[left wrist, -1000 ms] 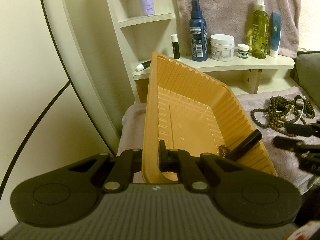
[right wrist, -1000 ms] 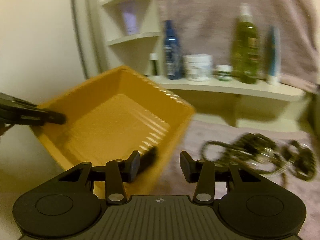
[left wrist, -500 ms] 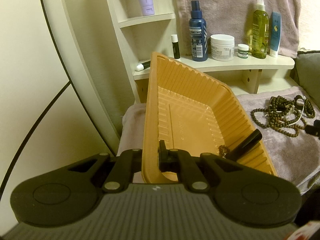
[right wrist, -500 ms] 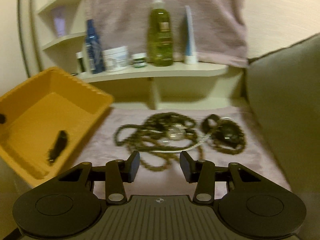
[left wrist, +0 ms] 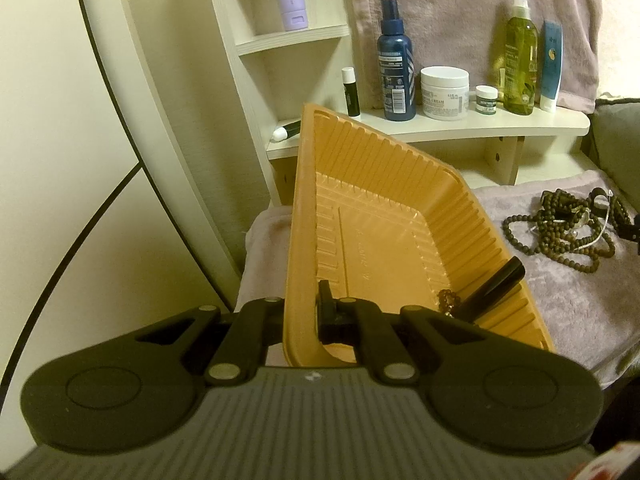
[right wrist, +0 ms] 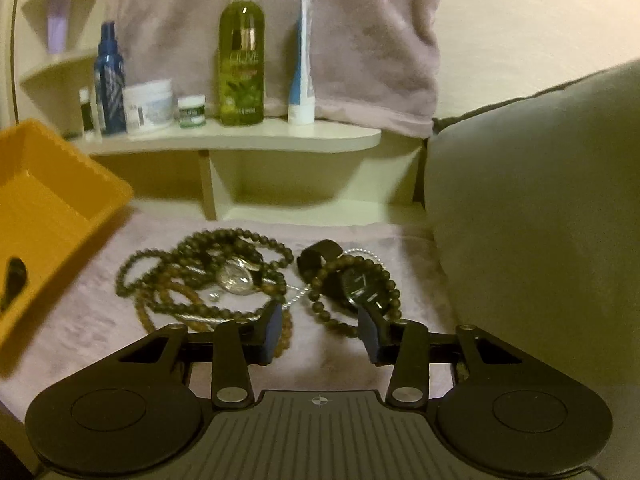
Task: Organize jewelry
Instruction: 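Grasp a dark bead strand beside the black watch with the right tool, then lift the bead strand with the right tool and carry it over the tray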
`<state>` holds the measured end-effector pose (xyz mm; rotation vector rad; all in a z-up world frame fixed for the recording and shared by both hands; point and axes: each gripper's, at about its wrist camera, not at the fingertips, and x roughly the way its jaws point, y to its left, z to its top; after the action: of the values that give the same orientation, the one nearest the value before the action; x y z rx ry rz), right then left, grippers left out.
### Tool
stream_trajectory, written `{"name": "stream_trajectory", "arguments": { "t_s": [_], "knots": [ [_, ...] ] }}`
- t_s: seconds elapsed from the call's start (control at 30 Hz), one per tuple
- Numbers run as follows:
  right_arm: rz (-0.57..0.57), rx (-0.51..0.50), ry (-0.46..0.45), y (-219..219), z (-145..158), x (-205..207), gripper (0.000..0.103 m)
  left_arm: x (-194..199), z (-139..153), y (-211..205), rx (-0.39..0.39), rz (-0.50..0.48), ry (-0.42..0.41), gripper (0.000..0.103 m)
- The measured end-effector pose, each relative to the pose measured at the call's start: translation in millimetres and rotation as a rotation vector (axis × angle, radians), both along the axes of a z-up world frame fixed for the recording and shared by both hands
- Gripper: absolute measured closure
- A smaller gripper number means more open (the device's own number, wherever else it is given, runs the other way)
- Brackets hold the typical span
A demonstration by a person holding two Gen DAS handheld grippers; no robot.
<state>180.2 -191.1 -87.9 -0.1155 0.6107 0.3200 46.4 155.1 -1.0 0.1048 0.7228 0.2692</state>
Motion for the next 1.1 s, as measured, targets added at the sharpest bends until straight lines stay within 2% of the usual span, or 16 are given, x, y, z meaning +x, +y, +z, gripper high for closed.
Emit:
{"name": "stream_trajectory", "arguments": {
  "t_s": [0.13, 0.4, 0.67, 0.73, 1.1],
  "knots": [
    [0.039, -0.076, -0.009, 8, -7, 7, 0.075, 0, 0, 0, 0.003, 0.000, 0.002, 0.098],
    [0.092, -0.189, -0.051, 21, -15, 13, 0.079, 1, 0, -1, 0.006, -0.002, 0.007, 0.098],
    [0.111, -0.251, -0.051, 27, -19, 13, 0.085, 0, 0, 0, 0.006, -0.001, 0.008, 0.098],
    [0.105, -0.243, -0.037, 27, -18, 13, 0.092, 0, 0, -1, 0.008, -0.002, 0.008, 0.098],
    [0.123, -0.280, -0.059, 31, -17, 12, 0.096, 1, 0, -1, 0.007, -0.003, 0.007, 0.098]
  ]
}}
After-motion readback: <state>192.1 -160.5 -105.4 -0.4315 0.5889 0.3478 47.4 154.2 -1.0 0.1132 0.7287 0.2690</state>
